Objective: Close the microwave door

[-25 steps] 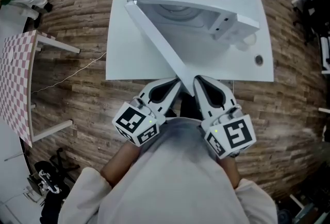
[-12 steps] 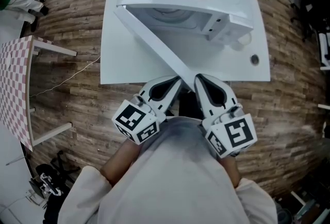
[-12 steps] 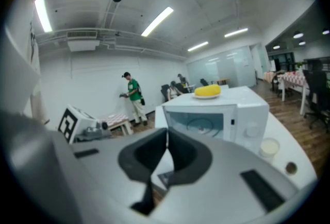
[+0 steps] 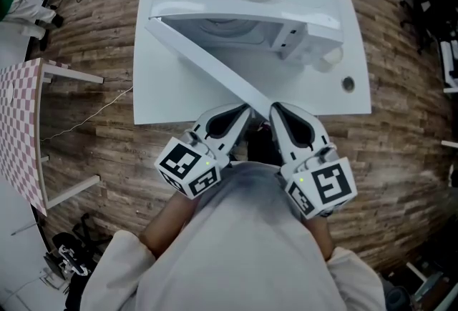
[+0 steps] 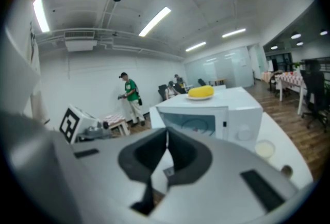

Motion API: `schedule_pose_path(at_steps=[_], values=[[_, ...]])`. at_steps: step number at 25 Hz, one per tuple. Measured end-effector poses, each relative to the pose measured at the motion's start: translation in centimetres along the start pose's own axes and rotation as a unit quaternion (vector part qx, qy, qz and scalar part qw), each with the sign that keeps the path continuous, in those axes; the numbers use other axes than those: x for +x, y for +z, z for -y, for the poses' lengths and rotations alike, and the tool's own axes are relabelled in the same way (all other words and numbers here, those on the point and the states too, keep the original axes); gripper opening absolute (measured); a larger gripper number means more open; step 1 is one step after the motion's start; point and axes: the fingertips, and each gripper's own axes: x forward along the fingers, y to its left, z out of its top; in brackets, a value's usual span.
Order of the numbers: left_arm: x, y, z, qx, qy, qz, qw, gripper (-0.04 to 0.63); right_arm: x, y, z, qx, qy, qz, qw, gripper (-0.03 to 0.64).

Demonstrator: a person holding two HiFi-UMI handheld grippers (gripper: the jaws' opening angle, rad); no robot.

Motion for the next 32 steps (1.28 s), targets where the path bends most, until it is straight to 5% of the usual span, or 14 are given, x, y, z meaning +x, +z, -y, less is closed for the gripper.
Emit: schedule_pose_path(at_steps=[32], values=[[6.8, 0.6, -1.2, -0.006, 0.004, -0.008, 0.9999, 0.018, -0.4, 0.2, 6.6, 0.009, -0.02, -0.006, 1.0, 0.023]])
